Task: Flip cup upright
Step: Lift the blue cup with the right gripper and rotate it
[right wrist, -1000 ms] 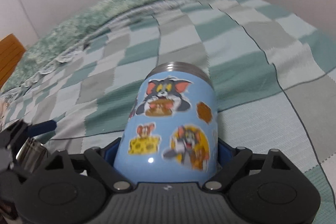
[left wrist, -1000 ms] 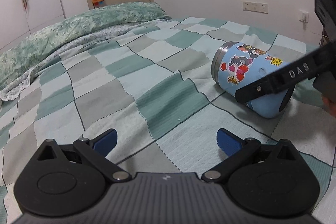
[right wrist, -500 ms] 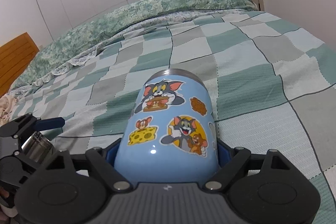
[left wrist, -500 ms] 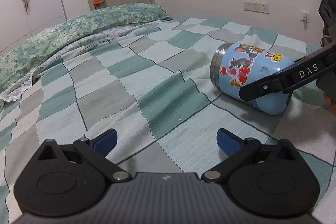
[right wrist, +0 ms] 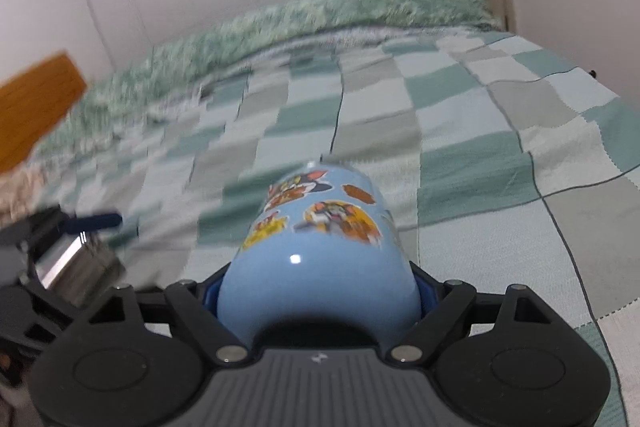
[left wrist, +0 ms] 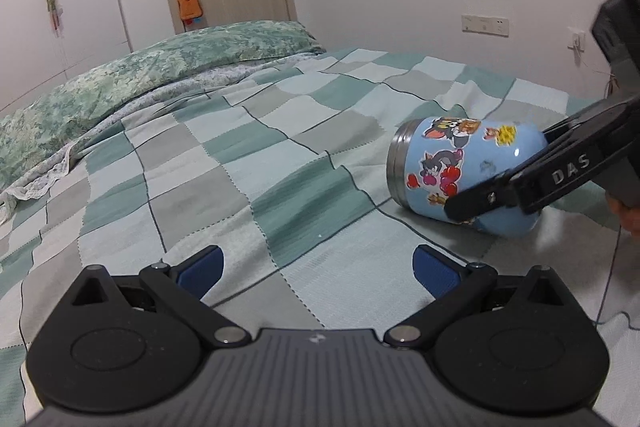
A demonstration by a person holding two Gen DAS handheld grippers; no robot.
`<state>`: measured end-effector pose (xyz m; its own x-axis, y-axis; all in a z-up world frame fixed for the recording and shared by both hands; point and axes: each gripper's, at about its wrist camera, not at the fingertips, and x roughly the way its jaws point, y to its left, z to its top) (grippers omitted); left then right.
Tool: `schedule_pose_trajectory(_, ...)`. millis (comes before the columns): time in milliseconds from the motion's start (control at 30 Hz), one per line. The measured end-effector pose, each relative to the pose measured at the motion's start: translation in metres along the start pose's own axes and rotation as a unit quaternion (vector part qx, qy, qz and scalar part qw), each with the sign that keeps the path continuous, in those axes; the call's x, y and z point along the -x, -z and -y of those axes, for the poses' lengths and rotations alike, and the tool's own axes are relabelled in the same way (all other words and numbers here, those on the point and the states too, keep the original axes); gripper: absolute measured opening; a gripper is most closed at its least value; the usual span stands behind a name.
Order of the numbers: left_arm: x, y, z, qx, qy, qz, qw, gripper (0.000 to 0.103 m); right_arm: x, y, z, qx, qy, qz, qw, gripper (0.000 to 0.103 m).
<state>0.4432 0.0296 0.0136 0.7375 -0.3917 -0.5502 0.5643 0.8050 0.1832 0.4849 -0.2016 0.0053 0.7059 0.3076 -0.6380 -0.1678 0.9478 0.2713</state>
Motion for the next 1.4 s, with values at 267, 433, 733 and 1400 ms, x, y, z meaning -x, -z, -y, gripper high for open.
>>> schedule_pose_trajectory(267, -0.004, 0.006, -0.001, 0.007, 0.0, 0.0, 1.0, 0.103, -0.024, -0.018, 0.002, -0.012, 0.014, -0.029, 0.999, 0.085)
schedule_pose_trajectory(433, 0.004, 0.005, -0.003, 0.015, -0.003, 0.005, 0.9999, 0.103, -0.013, -0.006, -0.001, -0.004, 0.005, 0.001, 1.0, 0.084)
schedule_pose_trajectory(733, 0.047, -0.005, 0.011, 0.028, -0.012, 0.027, 0.9992, 0.103, 0.038, 0.003, -0.015, 0.001, -0.019, 0.029, 0.999, 0.084)
schedule_pose_trajectory(1400, 0.232, 0.065, 0.087, 0.042, -0.071, 0.023, 0.9963, 0.103, 0.176, 0.128, -0.1, -0.009, -0.083, -0.008, 0.996, 0.084)
